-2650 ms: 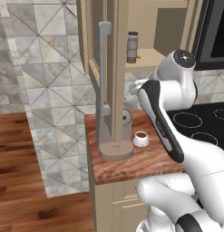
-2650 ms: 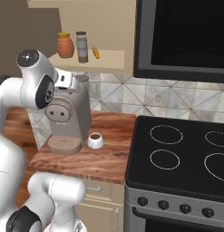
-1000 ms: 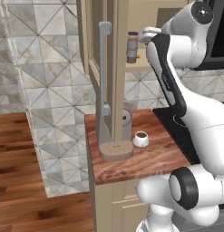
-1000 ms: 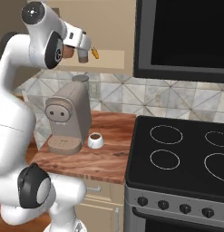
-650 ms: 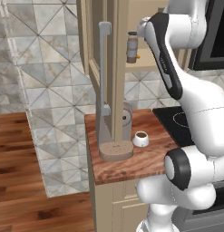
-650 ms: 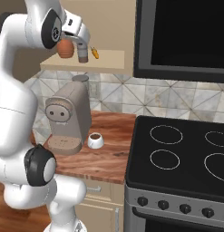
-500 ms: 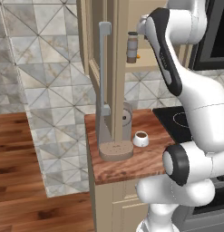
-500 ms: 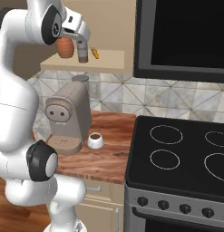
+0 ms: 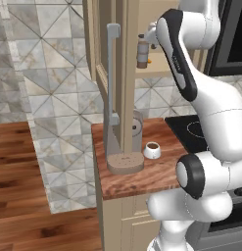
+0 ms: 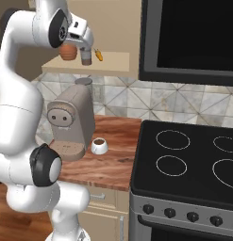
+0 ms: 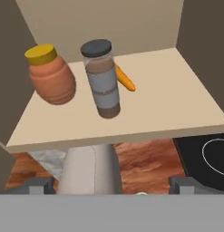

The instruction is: Pick the cinnamon and honey bottle from the cabinet and place them next to the mug.

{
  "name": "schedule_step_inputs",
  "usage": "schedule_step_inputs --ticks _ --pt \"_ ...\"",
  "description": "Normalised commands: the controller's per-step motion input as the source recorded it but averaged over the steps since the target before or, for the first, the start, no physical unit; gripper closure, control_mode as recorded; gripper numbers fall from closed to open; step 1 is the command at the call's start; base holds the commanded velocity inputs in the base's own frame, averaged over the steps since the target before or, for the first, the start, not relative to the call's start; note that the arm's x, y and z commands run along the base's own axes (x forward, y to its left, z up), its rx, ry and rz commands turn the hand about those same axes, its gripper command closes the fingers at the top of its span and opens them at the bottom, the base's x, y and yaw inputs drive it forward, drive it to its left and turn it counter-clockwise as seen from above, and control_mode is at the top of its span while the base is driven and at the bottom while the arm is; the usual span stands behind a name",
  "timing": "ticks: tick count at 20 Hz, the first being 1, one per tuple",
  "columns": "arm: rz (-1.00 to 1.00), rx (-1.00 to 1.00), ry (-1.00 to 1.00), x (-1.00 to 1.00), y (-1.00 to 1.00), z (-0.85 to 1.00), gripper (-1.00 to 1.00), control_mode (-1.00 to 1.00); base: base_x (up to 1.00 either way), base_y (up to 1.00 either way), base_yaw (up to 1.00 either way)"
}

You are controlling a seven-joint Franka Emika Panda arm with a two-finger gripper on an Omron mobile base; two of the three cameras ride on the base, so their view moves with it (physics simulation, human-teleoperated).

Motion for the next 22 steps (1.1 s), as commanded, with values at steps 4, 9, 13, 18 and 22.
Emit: schedule_step_inputs --ticks 4,9,13,18,22 --pt "0.06 0.00 -0.10 0.00 0.09 -0.10 -1.00 -1.00 0.00 0.00 0.00" --pt "0.01 0.00 -0.10 0.08 0.00 0.07 -1.00 -1.00 0.00 0.00 0.00" --pt "0.00 0.00 -0.07 0.12 0.00 0.07 -1.00 -1.00 0.00 0.00 0.00" --pt "0.00 0.00 0.00 0.23 0.00 0.00 -1.00 -1.00 0.00 0.00 0.00" --pt "0.00 -0.01 0.00 0.41 0.00 0.00 -1.00 -1.00 0.00 0.00 0.00"
